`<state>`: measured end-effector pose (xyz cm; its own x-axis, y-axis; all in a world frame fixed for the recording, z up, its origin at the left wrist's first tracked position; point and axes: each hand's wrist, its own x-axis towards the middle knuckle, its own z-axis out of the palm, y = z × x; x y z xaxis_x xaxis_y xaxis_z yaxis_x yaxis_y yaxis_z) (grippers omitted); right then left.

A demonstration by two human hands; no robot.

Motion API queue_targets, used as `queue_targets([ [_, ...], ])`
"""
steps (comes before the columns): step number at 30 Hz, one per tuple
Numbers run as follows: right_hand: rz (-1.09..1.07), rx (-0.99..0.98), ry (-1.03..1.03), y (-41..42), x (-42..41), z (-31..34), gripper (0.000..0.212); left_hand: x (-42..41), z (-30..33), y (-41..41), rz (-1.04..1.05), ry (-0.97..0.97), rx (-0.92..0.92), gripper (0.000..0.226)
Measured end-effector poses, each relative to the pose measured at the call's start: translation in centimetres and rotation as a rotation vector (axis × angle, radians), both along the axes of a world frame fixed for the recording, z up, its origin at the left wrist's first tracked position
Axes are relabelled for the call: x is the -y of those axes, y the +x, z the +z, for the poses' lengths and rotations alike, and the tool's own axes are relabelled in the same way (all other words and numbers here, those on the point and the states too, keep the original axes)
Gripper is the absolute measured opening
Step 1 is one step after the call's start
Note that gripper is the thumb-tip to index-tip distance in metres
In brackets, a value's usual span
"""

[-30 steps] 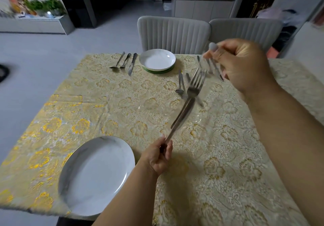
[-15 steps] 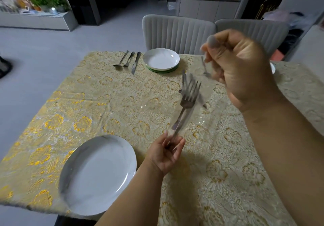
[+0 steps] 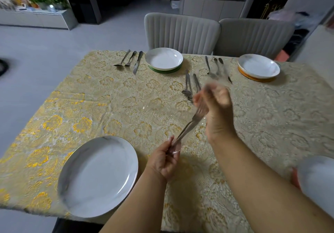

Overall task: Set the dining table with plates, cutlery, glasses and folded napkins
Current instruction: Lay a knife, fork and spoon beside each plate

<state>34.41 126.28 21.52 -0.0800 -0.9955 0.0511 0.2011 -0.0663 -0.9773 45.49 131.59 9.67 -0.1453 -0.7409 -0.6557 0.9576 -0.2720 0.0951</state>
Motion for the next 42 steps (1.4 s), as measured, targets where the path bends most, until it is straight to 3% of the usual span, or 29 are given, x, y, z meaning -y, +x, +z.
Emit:
queue_targets([
  [3, -0.010, -0.106, 0.054, 0.5, -0.7, -2.7, 0.051, -0.1, 0.2, -0.2, -0.011, -0.012, 0.013, 0.014],
  [5, -0.076, 0.024, 0.146, 0.6, -0.1, -3.6, 0.027, -0.5, 0.3, -0.3, -0.096, -0.028, 0.078, 0.011],
  [7, -0.130, 0.131, 0.253, 0.5, 0.7, -3.7, 0.017, -0.9, 0.3, -0.3, -0.204, -0.029, 0.177, 0.009],
  [13, -0.263, 0.084, 0.423, -1.4, 3.1, -3.8, 0.020, -1.5, 0.4, 0.7, -0.278, -0.053, 0.414, 0.013],
  [18, -0.504, 0.379, 0.450, -6.8, 7.6, -2.4, 0.026, -1.9, 0.7, 2.2, -0.212, -0.028, 0.555, 0.015],
  [25, -0.761, 0.537, 0.648, -11.2, 12.1, -4.3, 0.040, -1.8, 1.6, 1.8, 0.030, 0.082, 0.557, 0.016],
  [28, -0.650, 0.173, 0.778, -11.3, 12.6, -6.6, 0.039, -1.3, 2.4, 0.8, 0.091, 0.092, 0.547, 0.017],
  [31, -0.493, -0.500, 0.868, -9.9, 11.7, -7.3, 0.068, -1.2, 3.0, -0.2, 0.110, 0.088, 0.478, 0.018],
  [32, -0.496, -0.661, 0.815, -9.0, 10.7, -7.2, 0.077, -1.1, 3.1, -0.6, 0.111, 0.093, 0.435, 0.016],
  [33, -0.456, -0.691, 0.689, -7.8, 9.4, -7.0, 0.078, -1.1, 3.2, -1.0, 0.106, 0.099, 0.384, 0.015],
  [35, -0.094, -0.471, 0.483, -4.6, 6.0, -6.8, 0.059, -1.0, 3.5, -1.9, 0.082, 0.110, 0.249, 0.017],
  [37, 0.276, -0.161, 0.475, -1.7, 2.4, -7.0, 0.042, -1.1, 3.7, -2.6, 0.055, 0.129, 0.057, 0.019],
  [40, 0.361, 0.134, 0.504, 0.2, -0.3, -7.5, 0.029, -2.3, 3.8, -3.0, -0.021, 0.139, -0.183, 0.027],
  [42, 0.280, 0.130, 0.542, 0.6, -1.5, -7.8, 0.028, -3.6, 4.0, -3.0, -0.129, 0.133, -0.131, 0.026],
])
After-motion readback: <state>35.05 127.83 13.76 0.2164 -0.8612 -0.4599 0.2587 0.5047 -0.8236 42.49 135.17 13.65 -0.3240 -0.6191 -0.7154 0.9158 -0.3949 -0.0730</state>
